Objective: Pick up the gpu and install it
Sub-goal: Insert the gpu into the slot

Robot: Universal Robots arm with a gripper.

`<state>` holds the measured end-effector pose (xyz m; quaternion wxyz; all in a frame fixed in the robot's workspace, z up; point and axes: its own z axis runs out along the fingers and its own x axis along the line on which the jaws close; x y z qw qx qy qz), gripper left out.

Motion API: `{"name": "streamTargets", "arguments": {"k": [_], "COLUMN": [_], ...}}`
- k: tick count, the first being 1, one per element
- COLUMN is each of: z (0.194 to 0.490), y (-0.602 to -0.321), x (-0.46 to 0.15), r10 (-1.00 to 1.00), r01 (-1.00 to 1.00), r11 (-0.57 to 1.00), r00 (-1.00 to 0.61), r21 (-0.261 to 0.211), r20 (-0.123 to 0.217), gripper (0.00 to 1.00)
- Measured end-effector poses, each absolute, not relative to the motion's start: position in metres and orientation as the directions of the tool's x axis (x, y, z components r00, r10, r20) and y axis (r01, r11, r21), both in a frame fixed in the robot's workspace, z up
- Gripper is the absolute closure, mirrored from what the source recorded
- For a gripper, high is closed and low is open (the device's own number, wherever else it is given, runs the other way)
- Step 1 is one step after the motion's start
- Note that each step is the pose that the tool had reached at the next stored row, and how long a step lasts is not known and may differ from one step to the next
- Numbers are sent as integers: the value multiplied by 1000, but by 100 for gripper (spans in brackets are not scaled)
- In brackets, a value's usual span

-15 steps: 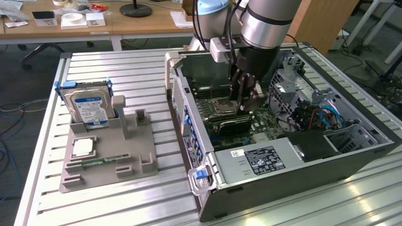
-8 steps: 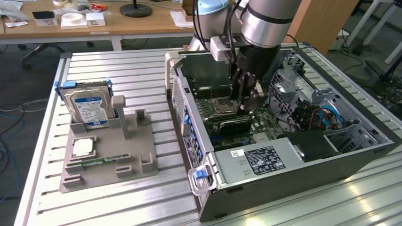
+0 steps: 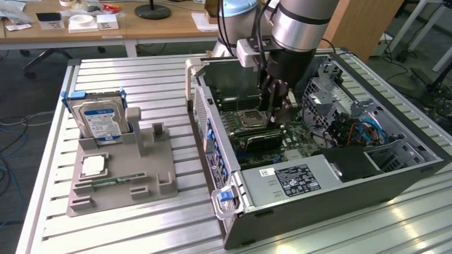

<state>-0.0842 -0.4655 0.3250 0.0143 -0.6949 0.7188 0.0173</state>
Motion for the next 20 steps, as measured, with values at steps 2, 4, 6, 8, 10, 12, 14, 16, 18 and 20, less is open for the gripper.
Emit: {"name": "streamTargets", "arguments": {"k": [2, 4, 6, 8, 10, 12, 14, 16, 18, 20], "z": [326, 326, 326, 326, 326, 326, 326, 326, 326, 326], "y": [-466, -466, -466, -466, -466, -466, -466, -466, -466, -466], "x": [-84, -84, -84, -84, -83, -83, -81, -80, -79, -79], "r10": [-998, -998, -998, -998, -998, -998, -998, -998, -998, -998], "r01": [-999, -999, -999, -999, -999, -999, -999, -999, -999, -999], "r11": [34, 34, 34, 34, 33, 34, 34, 34, 34, 34], "r00": [-34, -34, -34, -34, -34, -34, -34, -34, -34, -34], "r21": [5, 5, 5, 5, 5, 5, 5, 5, 5, 5], "r20": [-45, -45, -45, -45, -45, -45, -45, -45, -45, -45], "gripper": [48, 48, 48, 48, 48, 48, 48, 48, 48, 48]}}
